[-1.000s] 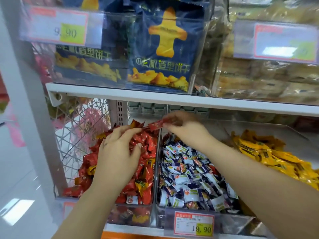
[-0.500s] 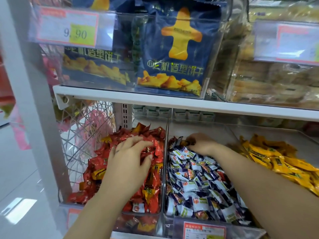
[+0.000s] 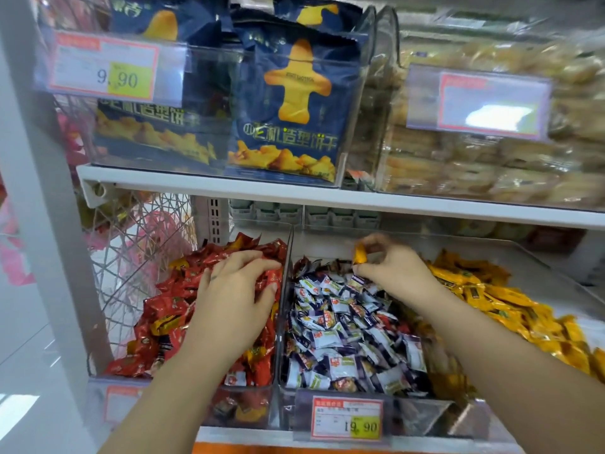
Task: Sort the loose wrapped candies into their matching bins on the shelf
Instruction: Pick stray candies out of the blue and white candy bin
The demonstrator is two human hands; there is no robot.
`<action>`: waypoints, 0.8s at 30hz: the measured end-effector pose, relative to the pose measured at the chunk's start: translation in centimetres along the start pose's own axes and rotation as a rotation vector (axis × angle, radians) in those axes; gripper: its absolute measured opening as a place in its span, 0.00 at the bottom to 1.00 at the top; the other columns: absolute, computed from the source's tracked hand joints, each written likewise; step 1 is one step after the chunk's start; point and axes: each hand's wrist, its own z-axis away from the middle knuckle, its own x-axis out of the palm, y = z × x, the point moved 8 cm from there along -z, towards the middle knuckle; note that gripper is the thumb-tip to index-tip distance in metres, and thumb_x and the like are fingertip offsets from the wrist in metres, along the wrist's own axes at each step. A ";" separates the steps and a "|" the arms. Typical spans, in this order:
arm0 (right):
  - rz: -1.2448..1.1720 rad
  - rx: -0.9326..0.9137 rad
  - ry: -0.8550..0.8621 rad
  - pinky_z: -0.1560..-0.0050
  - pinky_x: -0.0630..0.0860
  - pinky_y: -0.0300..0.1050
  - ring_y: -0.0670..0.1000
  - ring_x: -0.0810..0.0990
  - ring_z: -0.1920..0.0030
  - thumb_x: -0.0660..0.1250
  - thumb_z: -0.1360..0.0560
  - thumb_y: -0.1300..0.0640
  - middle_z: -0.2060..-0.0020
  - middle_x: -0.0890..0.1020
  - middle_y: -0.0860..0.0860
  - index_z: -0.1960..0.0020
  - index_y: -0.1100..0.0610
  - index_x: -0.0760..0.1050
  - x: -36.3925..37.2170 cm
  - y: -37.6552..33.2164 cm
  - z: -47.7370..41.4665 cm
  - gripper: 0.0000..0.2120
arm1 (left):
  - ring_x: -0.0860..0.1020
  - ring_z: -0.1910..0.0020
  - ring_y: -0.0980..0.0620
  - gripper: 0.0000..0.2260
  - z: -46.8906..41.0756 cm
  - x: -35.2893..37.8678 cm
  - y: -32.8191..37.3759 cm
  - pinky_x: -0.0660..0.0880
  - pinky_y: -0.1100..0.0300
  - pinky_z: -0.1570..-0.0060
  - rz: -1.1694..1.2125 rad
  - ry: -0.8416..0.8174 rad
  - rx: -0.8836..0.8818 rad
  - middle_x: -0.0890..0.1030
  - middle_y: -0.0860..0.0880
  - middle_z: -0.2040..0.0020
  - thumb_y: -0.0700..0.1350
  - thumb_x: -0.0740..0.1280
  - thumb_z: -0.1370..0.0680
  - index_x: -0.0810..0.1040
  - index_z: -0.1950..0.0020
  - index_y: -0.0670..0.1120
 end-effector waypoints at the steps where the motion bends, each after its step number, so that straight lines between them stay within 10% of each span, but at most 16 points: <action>1: -0.020 -0.012 0.016 0.63 0.71 0.35 0.48 0.75 0.61 0.70 0.28 0.60 0.58 0.76 0.45 0.52 0.50 0.71 -0.7 -0.1 0.8 0.10 | 0.67 0.32 0.50 0.13 0.1 0.1 0.3 0.58 0.42 0.30 0.001 0.000 0.012 0.71 0.55 0.34 0.47 0.65 0.23 0.77 0.38 0.56; 17: 0.016 0.124 0.361 0.47 0.74 0.45 0.53 0.78 0.45 0.72 0.28 0.59 0.44 0.78 0.50 0.41 0.52 0.72 -11.9 6.7 8.3 0.18 | 0.72 0.38 0.50 0.12 1.5 1.9 6.0 0.60 0.40 0.31 0.031 0.014 0.228 0.75 0.55 0.41 0.42 0.68 0.24 0.80 0.43 0.53; 24: 0.095 0.000 0.096 0.44 0.71 0.41 0.43 0.76 0.44 0.69 0.26 0.52 0.45 0.78 0.41 0.45 0.46 0.78 -9.5 5.0 9.0 0.10 | 0.73 0.46 0.64 0.11 1.4 6.7 11.4 0.67 0.75 0.49 0.144 -0.323 0.320 0.76 0.59 0.45 0.46 0.63 0.20 0.77 0.39 0.54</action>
